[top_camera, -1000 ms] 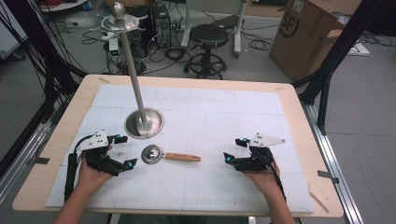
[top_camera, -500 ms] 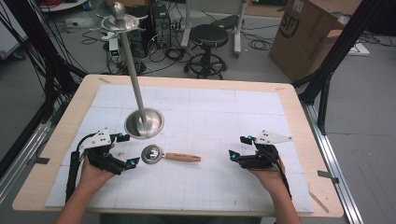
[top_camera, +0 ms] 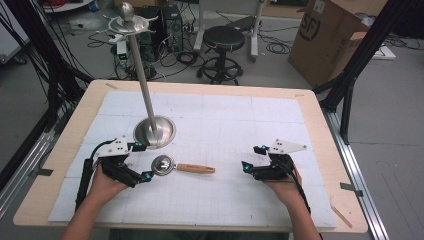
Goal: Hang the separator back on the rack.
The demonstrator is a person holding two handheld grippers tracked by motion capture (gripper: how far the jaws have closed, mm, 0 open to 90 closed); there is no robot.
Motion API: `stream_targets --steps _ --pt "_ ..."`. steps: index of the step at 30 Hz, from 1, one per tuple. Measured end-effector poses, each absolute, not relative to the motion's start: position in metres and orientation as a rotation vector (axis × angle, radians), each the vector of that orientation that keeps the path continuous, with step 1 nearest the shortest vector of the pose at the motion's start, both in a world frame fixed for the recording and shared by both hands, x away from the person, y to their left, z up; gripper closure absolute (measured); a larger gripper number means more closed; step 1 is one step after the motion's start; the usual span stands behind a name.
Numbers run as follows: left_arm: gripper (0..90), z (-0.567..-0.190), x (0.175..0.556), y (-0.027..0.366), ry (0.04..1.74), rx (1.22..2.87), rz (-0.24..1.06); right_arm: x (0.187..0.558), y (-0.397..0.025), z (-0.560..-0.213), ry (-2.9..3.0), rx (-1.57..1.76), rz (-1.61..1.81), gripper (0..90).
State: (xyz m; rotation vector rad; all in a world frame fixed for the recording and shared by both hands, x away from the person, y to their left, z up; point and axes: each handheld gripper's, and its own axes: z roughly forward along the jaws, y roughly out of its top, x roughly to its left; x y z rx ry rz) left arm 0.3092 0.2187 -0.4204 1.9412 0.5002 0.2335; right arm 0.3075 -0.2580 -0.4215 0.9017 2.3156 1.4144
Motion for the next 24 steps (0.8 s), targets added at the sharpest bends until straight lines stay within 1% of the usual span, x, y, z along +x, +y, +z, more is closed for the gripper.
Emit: stream_targets --steps 4,8,11,12,13,14,15,17,19,20,21,22,23,24 --pt "1.9 -0.423 0.317 0.209 0.508 1.959 0.211 0.306 -0.258 -0.425 2.329 0.907 1.407 23.9" --pt "1.9 -0.423 0.324 0.191 0.498 2.041 0.217 0.307 -0.26 -0.424 2.321 0.909 1.41 23.9" --pt "2.5 -0.417 0.329 0.177 0.455 2.084 0.199 0.304 -0.261 -0.423 2.326 0.906 1.41 24.0" --pt "6.2 -0.417 0.329 0.177 0.455 2.084 0.199 0.303 -0.262 -0.423 2.326 0.905 1.41 24.0" --pt "6.2 -0.415 0.331 0.175 0.433 2.084 0.187 0.303 -0.262 -0.423 2.326 0.905 1.41 24.0" --pt "12.7 -0.413 0.335 0.174 0.407 2.089 0.153 0.303 -0.263 -0.423 2.323 0.907 1.41 24.0" --pt "16.9 -0.411 0.339 0.169 0.403 2.121 0.137 0.302 -0.265 -0.423 2.324 0.911 1.402 24.0" --pt "16.5 -0.41 0.341 0.165 0.406 2.145 0.146 0.301 -0.267 -0.423 2.319 0.916 1.4 24.0" --pt "17.3 -0.41 0.347 0.152 0.356 2.217 0.142 0.3 -0.269 -0.423 2.317 0.917 1.399 24.0" --pt "19.3 -0.41 0.347 0.152 0.356 2.217 0.142 0.3 -0.269 -0.423 2.317 0.917 1.399 24.0" --pt "22.6 -0.411 0.349 0.143 0.317 2.269 0.137 0.3 -0.27 -0.423 2.312 0.924 1.398 24.0" --pt "24.7 -0.411 0.349 0.143 0.317 2.269 0.137 0.3 -0.27 -0.423 2.31 0.928 1.399 24.0" --pt "24.7 -0.412 0.35 0.14 0.296 2.29 0.123 0.3 -0.27 -0.423 2.31 0.928 1.399 24.0" --pt "31.2 -0.415 0.351 0.137 0.28 2.332 0.084 0.299 -0.269 -0.424 2.313 0.924 1.399 24.3"
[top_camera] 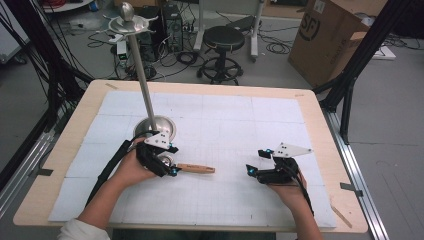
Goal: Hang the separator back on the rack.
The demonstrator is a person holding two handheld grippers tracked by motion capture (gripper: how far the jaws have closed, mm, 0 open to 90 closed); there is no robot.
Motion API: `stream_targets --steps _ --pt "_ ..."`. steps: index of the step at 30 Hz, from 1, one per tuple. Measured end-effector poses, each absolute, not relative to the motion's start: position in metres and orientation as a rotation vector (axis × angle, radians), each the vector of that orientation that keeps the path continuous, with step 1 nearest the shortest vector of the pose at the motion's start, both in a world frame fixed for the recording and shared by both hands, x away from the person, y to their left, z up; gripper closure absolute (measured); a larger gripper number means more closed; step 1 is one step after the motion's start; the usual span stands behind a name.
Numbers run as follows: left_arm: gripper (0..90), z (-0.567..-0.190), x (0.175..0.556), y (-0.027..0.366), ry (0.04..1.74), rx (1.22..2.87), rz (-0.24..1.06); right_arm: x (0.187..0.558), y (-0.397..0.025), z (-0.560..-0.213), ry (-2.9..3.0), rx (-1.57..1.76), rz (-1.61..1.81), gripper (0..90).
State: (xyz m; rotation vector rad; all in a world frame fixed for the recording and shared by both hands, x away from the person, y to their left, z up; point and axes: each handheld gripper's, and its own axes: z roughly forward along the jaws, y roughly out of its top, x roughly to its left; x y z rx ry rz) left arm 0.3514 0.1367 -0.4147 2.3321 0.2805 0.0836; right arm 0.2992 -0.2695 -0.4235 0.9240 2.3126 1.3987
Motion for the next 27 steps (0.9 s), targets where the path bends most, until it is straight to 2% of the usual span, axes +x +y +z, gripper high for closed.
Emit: stream_targets --steps 4,6,11,23,27 --pt "34.4 -0.416 0.353 0.13 0.27 2.408 0.091 0.298 -0.268 -0.424 2.32 0.912 1.391 24.6" --pt "40.9 -0.411 0.356 0.125 0.248 2.432 0.069 0.298 -0.267 -0.423 2.324 0.906 1.392 24.7" --pt "43.8 -0.406 0.358 0.119 0.218 2.538 0.077 0.298 -0.265 -0.422 2.322 0.901 1.394 24.7" --pt "48.8 -0.409 0.363 0.104 0.192 2.675 0.072 0.297 -0.265 -0.423 2.328 0.896 1.39 25.4" --pt "55.1 -0.414 0.366 0.099 0.166 2.73 0.067 0.298 -0.264 -0.423 2.331 0.883 1.378 25.7"
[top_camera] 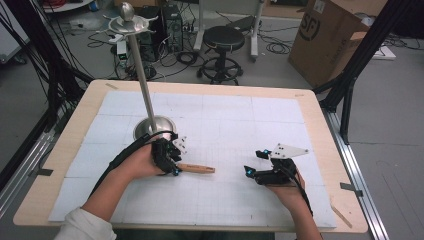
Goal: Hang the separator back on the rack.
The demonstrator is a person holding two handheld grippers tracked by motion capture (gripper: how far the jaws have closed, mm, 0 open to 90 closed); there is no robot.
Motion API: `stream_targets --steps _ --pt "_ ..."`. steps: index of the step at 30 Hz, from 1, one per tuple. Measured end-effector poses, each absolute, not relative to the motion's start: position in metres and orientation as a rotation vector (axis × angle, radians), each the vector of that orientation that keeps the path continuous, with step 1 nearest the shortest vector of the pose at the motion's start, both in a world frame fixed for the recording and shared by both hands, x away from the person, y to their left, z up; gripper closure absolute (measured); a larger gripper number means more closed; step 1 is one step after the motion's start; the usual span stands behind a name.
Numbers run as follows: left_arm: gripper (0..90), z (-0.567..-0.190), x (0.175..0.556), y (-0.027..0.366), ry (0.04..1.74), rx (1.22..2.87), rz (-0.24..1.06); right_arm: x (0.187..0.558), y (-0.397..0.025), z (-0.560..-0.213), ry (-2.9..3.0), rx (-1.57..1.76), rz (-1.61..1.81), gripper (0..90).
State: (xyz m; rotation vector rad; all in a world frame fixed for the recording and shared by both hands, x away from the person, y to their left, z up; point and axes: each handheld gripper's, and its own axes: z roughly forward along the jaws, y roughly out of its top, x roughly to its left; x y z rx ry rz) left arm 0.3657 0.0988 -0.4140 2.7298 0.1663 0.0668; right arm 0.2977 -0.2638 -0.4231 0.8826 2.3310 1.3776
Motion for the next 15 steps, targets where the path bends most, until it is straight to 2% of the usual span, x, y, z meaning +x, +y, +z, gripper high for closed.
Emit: stream_targets --steps 15 --pt "57.2 -0.4149 0.3671 0.0948 0.18 2.754 0.042 0.297 -0.2599 -0.4235 2.343 0.879 1.369 26.0"
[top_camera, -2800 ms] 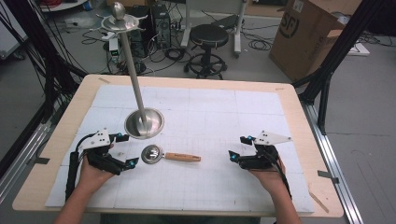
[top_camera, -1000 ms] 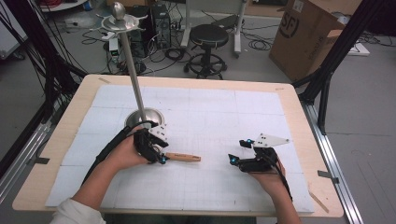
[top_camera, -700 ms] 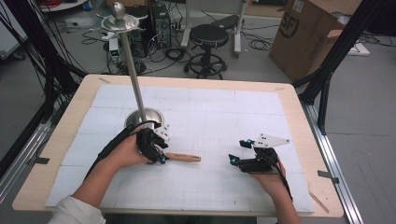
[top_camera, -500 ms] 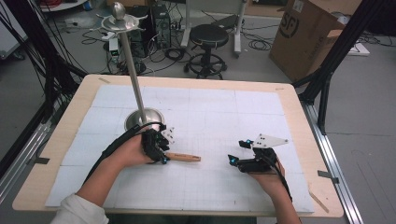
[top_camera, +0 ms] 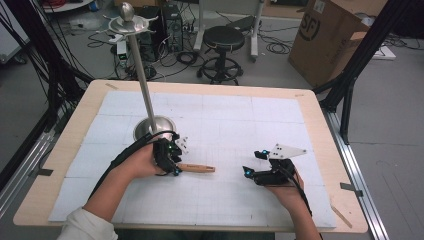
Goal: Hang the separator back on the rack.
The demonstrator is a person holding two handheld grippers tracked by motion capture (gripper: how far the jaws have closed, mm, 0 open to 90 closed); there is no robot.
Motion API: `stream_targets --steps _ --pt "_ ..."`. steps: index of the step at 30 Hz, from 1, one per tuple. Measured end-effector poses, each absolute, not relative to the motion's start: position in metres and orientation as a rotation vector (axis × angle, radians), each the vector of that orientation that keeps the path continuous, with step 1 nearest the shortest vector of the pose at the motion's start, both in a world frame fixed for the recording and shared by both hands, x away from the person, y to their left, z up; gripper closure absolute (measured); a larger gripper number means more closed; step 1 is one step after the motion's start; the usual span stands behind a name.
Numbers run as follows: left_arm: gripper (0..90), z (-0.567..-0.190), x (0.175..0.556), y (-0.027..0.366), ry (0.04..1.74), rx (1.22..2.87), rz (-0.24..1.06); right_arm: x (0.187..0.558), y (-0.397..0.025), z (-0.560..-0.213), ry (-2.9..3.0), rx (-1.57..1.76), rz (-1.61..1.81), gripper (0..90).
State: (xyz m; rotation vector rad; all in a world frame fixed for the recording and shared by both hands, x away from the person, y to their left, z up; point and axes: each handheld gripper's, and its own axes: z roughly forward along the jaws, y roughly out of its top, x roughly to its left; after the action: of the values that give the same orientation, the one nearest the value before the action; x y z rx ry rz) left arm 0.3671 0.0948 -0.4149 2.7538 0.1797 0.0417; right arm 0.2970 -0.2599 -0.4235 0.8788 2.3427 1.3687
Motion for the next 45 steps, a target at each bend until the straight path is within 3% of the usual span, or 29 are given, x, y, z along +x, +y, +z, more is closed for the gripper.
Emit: stream_targets --steps 7,20,45 --pt "68.1 -0.413 0.365 0.092 0.16 2.77 0.039 0.298 -0.26 -0.423 2.337 0.882 1.366 26.2" --pt "69.4 -0.41 0.36 0.094 0.193 2.762 0.079 0.296 -0.263 -0.422 2.327 0.881 1.379 26.2" --pt "69.4 -0.366 0.35 0.113 0.188 2.39 0.076 0.287 -0.25 -0.402 2.307 0.774 1.468 26.2"
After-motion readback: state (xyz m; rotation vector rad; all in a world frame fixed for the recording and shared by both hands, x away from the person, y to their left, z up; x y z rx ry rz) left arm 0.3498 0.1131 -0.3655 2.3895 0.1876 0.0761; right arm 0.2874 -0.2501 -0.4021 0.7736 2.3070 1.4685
